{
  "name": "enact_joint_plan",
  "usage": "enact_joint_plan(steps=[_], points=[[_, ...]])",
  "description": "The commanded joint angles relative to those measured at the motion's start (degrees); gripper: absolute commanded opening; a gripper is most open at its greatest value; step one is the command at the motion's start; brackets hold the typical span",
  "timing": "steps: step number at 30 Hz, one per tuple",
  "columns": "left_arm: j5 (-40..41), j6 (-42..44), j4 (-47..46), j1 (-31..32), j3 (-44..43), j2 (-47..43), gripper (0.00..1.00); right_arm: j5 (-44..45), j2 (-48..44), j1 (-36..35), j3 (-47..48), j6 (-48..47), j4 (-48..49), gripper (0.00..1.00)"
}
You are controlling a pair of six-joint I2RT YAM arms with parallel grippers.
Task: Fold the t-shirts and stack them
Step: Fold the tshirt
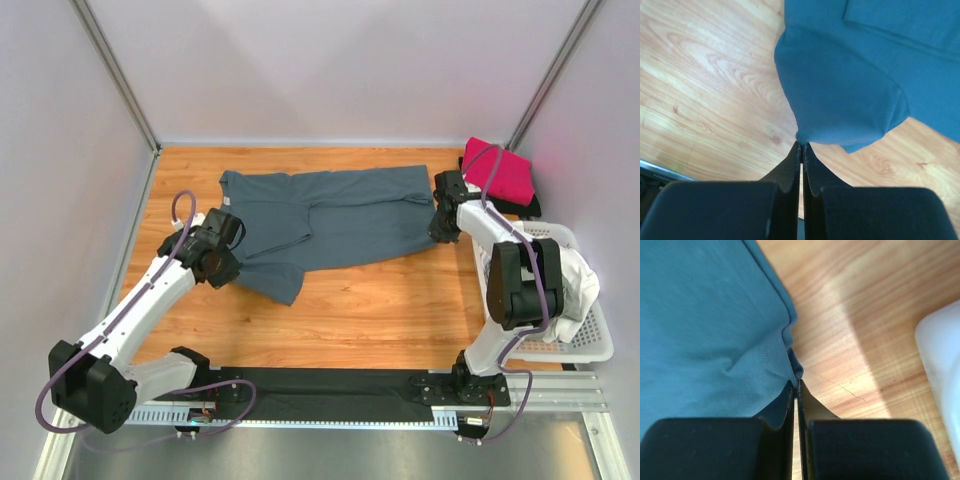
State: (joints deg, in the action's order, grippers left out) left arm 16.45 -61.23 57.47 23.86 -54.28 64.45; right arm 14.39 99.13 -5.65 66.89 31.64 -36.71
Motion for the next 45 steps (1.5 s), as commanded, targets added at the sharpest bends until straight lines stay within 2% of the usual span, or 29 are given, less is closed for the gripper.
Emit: enact_joint_plan(steps=[1,14,25,31,38,45], points=[[3.76,1.90,1.15,-0.04,-3.89,0.77,0.00,0.37,-0.17,0.99,5.08,-0.88,-1.35,0.01],[6.05,11.56,-3.15,-5.49,-19.97,12.89,0.00,-0.94,5.36,4.07,17.30,-0.09,-5.56,0.00],[6.14,36.78,-13.96,-5.58,-39.74,26.50,0.00,-2.09,10.55,4.42,23.02,1.23,-6.18,0.00],[5.00,50.66,-22.40,-5.58,-45.20,31.96,0.00,-2.18,12.40,5.12,24.69,2.81,-6.27,0.00],[2.28,54.99,-28.38,-5.58,-49.69,37.33,0.00,-2.09,14.42,7.32,27.85,3.43,-6.88,0.01],[3.94,55.25,-31.01,-6.01,-54.70,42.86,0.00,-3.05,17.32,7.93,31.45,3.34,-7.41,0.00]])
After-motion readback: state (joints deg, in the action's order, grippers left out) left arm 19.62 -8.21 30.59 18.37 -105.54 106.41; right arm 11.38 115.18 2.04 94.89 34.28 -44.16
